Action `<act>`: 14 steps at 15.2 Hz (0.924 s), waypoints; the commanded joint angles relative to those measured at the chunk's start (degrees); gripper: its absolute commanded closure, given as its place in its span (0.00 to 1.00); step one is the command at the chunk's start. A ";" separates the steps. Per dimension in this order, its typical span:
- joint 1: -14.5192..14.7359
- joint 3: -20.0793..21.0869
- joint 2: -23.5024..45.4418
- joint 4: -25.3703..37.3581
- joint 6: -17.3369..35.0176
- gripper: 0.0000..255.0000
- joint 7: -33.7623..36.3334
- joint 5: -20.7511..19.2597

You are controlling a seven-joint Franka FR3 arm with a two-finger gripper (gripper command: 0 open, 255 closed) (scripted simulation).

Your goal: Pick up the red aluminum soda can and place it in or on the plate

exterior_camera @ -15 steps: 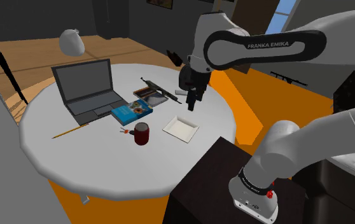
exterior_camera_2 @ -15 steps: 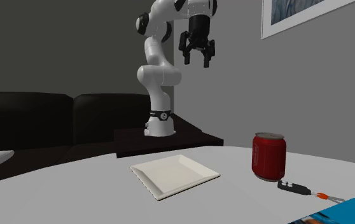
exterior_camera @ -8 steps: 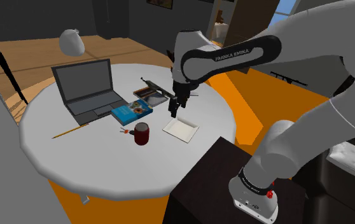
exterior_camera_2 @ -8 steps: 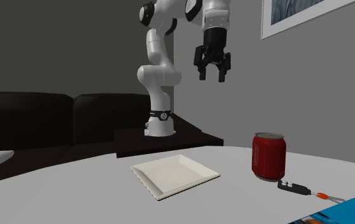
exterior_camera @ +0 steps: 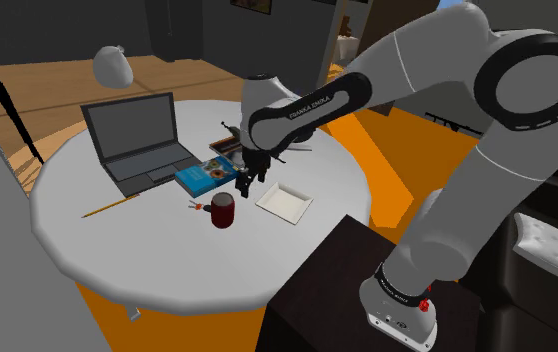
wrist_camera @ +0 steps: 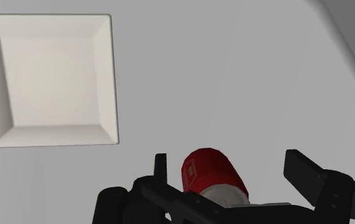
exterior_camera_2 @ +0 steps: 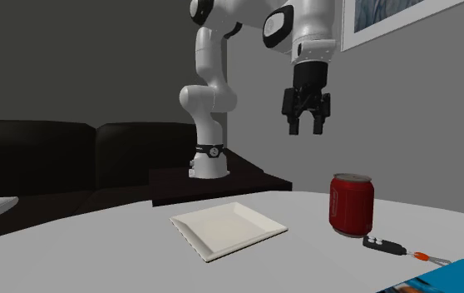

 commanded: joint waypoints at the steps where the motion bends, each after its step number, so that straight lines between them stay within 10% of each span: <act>1: 0.14 0.24 5.14 3.09 2.19 0.00 0.79 -0.66; 14: 1.77 0.15 22.14 11.89 10.60 0.00 3.98 -3.38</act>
